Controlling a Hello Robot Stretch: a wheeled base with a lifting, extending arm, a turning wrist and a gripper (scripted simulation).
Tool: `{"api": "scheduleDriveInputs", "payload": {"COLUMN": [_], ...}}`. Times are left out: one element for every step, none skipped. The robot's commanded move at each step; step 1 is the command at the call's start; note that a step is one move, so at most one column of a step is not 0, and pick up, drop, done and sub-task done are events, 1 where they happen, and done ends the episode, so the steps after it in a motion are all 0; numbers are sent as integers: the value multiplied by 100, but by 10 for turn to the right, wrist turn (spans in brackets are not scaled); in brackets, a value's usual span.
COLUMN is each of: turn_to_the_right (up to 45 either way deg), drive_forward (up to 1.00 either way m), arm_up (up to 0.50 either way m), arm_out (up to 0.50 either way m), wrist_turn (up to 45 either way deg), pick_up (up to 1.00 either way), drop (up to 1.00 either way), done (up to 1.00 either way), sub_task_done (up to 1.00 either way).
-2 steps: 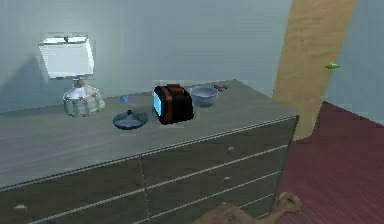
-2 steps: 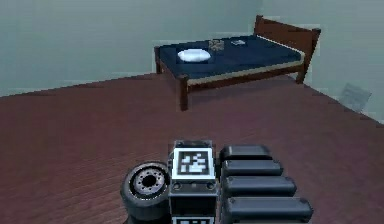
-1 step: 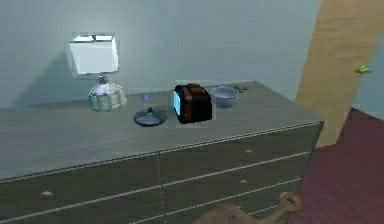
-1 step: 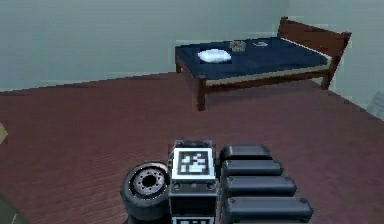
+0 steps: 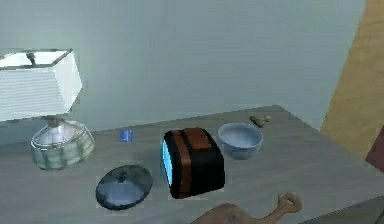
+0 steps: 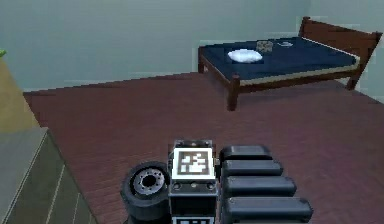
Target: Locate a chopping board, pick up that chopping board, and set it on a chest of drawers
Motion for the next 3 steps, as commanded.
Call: {"api": "scheduleDriveInputs", "payload": {"turn_to_the_right": [-240, 120, 30], "drive_forward": [0, 0, 0], "arm_up": [0, 0, 0], "arm_out": [0, 0, 0], "wrist_turn": [0, 0, 0], "pick_up": [0, 0, 0], "drop": [0, 0, 0], "done": [0, 0, 0], "sub_task_done": [0, 0, 0]}}
